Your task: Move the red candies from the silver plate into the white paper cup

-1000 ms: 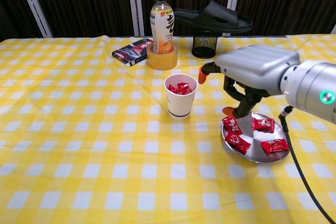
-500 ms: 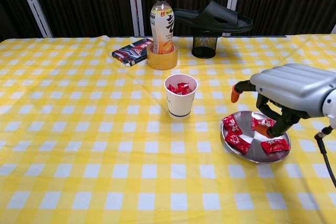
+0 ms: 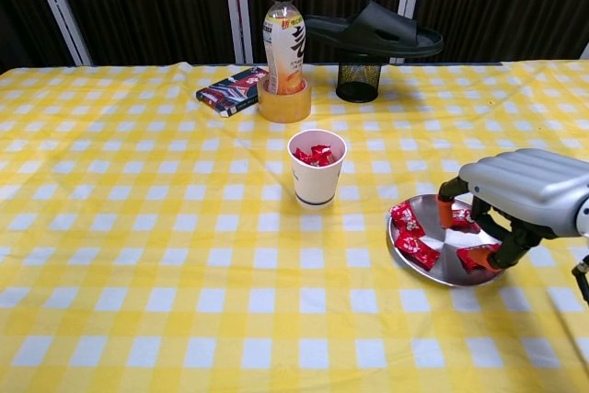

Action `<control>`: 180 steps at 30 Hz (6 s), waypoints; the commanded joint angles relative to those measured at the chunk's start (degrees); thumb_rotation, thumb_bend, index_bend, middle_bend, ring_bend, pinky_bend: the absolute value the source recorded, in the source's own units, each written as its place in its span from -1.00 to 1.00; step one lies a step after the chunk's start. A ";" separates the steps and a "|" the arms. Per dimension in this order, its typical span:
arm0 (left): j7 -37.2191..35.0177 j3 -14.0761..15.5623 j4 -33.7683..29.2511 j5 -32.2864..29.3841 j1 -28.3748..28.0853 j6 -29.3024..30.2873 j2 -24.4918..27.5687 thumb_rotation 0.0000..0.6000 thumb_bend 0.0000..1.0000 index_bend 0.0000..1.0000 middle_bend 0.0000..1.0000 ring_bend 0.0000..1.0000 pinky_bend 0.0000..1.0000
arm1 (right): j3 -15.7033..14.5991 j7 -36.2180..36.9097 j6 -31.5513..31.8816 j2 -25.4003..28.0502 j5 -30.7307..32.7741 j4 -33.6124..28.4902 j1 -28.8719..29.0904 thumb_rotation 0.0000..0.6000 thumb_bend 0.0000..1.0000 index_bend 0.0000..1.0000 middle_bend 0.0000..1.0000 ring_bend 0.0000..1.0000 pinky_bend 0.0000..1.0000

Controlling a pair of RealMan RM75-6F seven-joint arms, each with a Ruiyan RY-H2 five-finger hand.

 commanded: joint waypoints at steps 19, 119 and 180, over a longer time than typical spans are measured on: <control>-0.48 0.11 -0.14 0.23 -0.03 -0.21 0.18 1.00 -0.93 -1.00 -1.00 -1.00 -1.00 | 1.68 0.47 -0.99 -0.55 1.96 2.28 -1.99 1.00 -0.21 -0.16 0.64 0.86 0.96; -3.50 -0.14 -0.79 -1.85 -1.18 -3.90 1.58 1.00 -0.92 -1.00 -1.00 -1.00 -1.00 | 17.85 6.89 -14.35 -6.56 4.34 12.81 15.85 1.00 -0.10 0.15 0.64 0.86 0.96; -3.18 -0.31 1.02 1.90 0.52 1.81 0.06 1.00 -0.92 -1.00 -1.00 -1.00 -1.00 | -5.01 18.40 15.57 17.41 -23.40 -3.98 -9.76 1.00 -0.10 -0.86 -0.54 -0.54 -0.23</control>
